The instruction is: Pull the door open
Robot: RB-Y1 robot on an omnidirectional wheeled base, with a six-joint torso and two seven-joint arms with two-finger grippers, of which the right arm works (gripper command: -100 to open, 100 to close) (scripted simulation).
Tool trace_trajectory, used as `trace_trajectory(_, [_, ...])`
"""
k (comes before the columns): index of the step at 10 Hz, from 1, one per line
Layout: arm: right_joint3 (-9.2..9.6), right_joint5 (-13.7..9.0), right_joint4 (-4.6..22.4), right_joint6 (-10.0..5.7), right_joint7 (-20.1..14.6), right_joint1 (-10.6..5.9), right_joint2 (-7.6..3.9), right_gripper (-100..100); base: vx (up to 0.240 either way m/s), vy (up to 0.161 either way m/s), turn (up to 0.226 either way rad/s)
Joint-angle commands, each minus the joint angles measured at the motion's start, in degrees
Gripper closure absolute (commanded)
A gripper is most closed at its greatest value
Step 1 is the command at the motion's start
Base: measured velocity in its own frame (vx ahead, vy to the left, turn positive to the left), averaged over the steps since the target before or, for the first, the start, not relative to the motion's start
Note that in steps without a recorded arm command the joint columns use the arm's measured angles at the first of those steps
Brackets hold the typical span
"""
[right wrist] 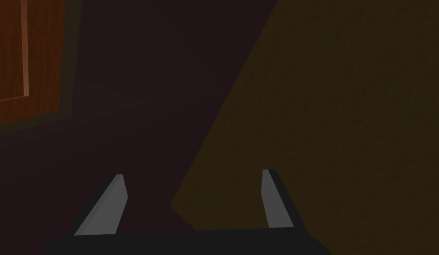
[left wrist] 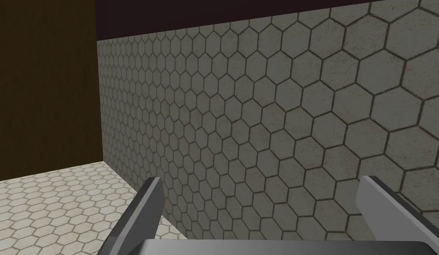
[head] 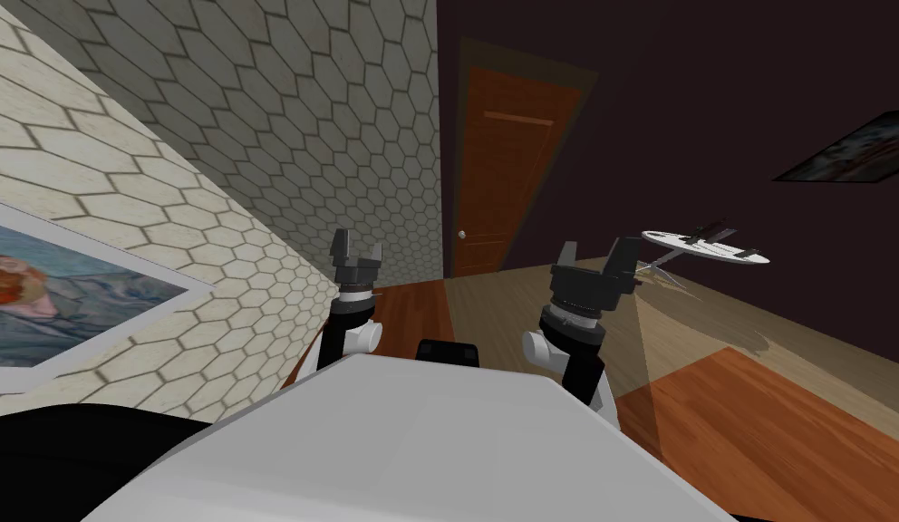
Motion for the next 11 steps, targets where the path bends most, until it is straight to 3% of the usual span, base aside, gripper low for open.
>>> trace_trajectory(1, [-0.35,0.55,1.86,-0.4,1.46,-0.26,-0.53,-100,0.117,-0.09,0.072])
trace_trajectory(11, [-2.45,3.85,13.02,-2.81,10.25,-1.81,-2.85,-100,0.143,0.023,0.033])
